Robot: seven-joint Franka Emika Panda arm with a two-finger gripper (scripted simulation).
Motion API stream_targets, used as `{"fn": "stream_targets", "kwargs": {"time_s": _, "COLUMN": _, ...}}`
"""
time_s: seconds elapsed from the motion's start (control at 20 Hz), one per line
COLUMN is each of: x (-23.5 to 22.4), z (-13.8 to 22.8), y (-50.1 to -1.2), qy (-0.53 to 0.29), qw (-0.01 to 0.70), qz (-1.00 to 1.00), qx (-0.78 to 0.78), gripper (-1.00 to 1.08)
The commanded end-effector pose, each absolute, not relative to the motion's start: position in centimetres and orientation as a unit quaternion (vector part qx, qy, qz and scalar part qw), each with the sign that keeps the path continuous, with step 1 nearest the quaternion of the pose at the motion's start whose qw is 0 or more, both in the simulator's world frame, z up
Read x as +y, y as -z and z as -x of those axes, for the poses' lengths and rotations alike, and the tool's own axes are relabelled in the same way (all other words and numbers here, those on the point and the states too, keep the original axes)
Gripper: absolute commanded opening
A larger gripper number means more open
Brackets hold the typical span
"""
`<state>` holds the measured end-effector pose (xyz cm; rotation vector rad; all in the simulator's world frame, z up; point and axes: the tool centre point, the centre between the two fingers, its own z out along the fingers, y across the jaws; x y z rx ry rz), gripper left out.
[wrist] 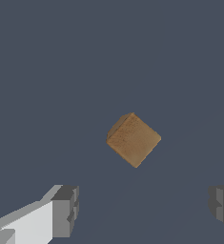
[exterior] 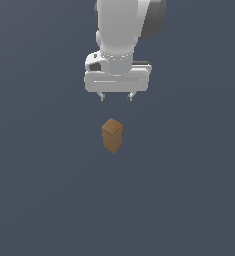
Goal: Pick up the object and move it to a goal position.
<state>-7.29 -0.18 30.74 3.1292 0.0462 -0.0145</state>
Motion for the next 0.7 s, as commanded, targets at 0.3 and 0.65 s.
{"fn": "stream_targets", "kwargs": {"time_s": 0.3, "x": 0.7, "z": 7.2, "y": -31.3, "qy": 0.003, "qw": -0.002, "qz": -1.0, "qx": 0.025, "gripper": 1.0}}
{"fn": "stream_targets", "kwargs": {"time_s": 0.65, "x": 0.9, "z": 7.1, "y": -31.4, "qy": 0.003, "qw": -0.004, "qz": -1.0, "qx": 0.026, "gripper": 1.0}}
